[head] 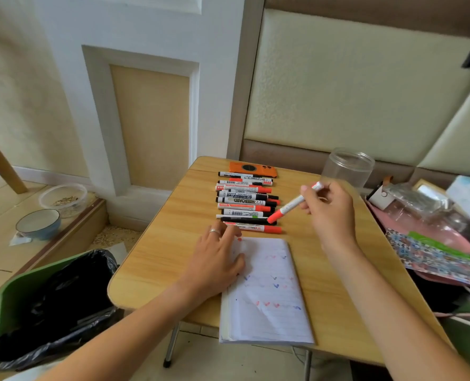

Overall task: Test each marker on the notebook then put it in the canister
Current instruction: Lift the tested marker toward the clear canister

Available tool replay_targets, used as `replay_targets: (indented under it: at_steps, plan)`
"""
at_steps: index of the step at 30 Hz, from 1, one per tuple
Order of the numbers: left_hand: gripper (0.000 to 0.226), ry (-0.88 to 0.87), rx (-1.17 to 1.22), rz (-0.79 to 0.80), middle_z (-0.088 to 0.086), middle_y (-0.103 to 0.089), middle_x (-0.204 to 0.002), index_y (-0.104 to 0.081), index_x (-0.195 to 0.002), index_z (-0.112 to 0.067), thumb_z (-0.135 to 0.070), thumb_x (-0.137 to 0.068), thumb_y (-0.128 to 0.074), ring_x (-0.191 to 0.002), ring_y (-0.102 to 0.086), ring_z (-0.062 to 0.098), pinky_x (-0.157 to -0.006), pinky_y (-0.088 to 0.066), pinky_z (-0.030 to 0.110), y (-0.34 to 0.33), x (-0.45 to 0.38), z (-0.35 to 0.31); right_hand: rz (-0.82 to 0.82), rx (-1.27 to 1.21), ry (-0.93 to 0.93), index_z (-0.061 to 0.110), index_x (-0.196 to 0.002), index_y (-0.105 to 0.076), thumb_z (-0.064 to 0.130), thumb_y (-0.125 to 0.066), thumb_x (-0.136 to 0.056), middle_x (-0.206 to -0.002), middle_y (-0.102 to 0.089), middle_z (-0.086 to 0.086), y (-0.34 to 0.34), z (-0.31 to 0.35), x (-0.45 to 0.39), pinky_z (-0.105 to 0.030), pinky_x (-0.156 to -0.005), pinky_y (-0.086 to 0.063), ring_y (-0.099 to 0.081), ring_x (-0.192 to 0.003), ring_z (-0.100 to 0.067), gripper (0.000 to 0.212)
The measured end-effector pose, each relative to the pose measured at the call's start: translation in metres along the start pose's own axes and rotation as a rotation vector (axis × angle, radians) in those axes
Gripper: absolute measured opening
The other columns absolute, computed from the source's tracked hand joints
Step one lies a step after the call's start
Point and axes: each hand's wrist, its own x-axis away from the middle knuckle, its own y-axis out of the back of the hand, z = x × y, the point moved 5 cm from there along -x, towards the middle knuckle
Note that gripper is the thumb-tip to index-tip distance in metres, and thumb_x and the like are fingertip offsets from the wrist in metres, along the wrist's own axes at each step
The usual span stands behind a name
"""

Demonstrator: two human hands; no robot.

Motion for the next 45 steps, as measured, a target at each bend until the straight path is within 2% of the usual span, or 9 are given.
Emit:
replay_targets:
  at_steps: [5,9,17,23,25,27,33,37,45]
  plan:
    - [0.044,0.004,-0.148,0.038,-0.003,-0.048,-0.118,-0.051,-0.114,-0.026,-0.051,-0.084,-0.032,-0.105,-0.044,0.017,-0.088,-0.038,0.033,-0.004,-0.005,-0.004,-0.240,0.219,0.356,0.011,-0.101,-0.057,0.022,-0.063,-0.098,-0.096,-0.075,-0.006,0.054,0.058,-0.046,-0.041,-0.080,-0.055,-0.072,-0.084,-0.026,0.013]
    - [0.039,0.017,-0.180,0.062,-0.005,-0.048,-0.117,-0.050,-0.111,-0.028,-0.051,-0.084,-0.034,-0.103,-0.044,0.017,-0.086,-0.039,0.034,-0.005,-0.006,-0.005,-0.411,0.343,0.537,0.002,-0.102,-0.056,0.013,-0.062,-0.097,-0.101,-0.073,-0.011,0.081,0.084,-0.073,-0.028,-0.073,-0.037,-0.066,-0.088,-0.031,0.013]
    - [0.039,0.036,-0.199,0.086,-0.009,-0.046,-0.117,-0.049,-0.111,-0.031,-0.052,-0.084,-0.031,-0.105,-0.045,0.015,-0.084,-0.035,0.030,-0.005,-0.007,-0.004,-0.197,0.601,0.494,0.001,-0.101,-0.062,0.007,-0.060,-0.100,-0.090,-0.068,-0.020,0.063,0.057,-0.119,-0.036,-0.064,-0.031,-0.062,-0.084,-0.043,0.006]
    - [0.037,0.026,-0.188,0.078,-0.010,-0.045,-0.120,-0.047,-0.113,-0.032,-0.052,-0.086,-0.030,-0.107,-0.044,0.014,-0.086,-0.036,0.030,-0.006,-0.006,-0.003,-0.423,0.592,0.513,0.003,-0.113,-0.058,0.000,-0.049,-0.100,-0.114,-0.061,-0.018,0.063,0.062,-0.114,-0.037,-0.064,-0.036,-0.062,-0.094,-0.040,0.017]
    - [0.037,0.022,-0.183,0.072,-0.009,-0.046,-0.119,-0.048,-0.113,-0.032,-0.052,-0.086,-0.030,-0.107,-0.044,0.014,-0.086,-0.036,0.030,-0.007,-0.006,-0.002,-0.466,0.675,0.562,0.005,-0.112,-0.058,-0.003,-0.048,-0.096,-0.111,-0.061,-0.018,0.064,0.060,-0.112,-0.042,-0.065,-0.044,-0.062,-0.095,-0.042,0.021]
    - [0.037,0.016,-0.186,0.069,-0.008,-0.046,-0.119,-0.048,-0.112,-0.032,-0.052,-0.086,-0.030,-0.106,-0.043,0.014,-0.086,-0.035,0.030,-0.008,-0.007,-0.001,-0.420,0.776,0.553,0.005,-0.107,-0.058,-0.003,-0.050,-0.096,-0.103,-0.062,-0.021,0.061,0.053,-0.117,-0.047,-0.071,-0.046,-0.062,-0.092,-0.045,0.016]
    - [0.040,0.014,-0.183,0.071,-0.007,-0.046,-0.117,-0.049,-0.112,-0.030,-0.052,-0.085,-0.030,-0.104,-0.041,0.015,-0.085,-0.036,0.033,-0.010,-0.008,0.000,0.084,1.024,0.259,0.016,-0.105,-0.059,0.009,-0.044,-0.100,-0.106,-0.071,-0.015,0.034,0.007,-0.134,-0.047,-0.098,-0.037,-0.065,-0.107,-0.037,0.017]
    - [0.041,0.019,-0.182,0.064,-0.004,-0.049,-0.115,-0.050,-0.111,-0.028,-0.051,-0.083,-0.031,-0.104,-0.043,0.018,-0.083,-0.036,0.034,-0.009,-0.008,-0.002,0.106,1.133,0.267,0.023,-0.096,-0.061,0.045,-0.043,-0.104,-0.102,-0.073,-0.005,0.030,0.008,-0.126,-0.043,-0.099,-0.029,-0.063,-0.109,-0.028,0.030]
    - [0.045,0.026,-0.199,0.082,-0.003,-0.049,-0.121,-0.049,-0.113,-0.028,-0.053,-0.083,-0.028,-0.107,-0.043,0.019,-0.085,-0.038,0.036,-0.009,-0.007,-0.001,0.240,1.231,0.290,0.027,-0.084,-0.051,0.035,-0.046,-0.105,-0.099,-0.072,-0.006,0.024,0.036,-0.094,-0.038,-0.091,-0.028,-0.063,-0.110,-0.029,0.023]
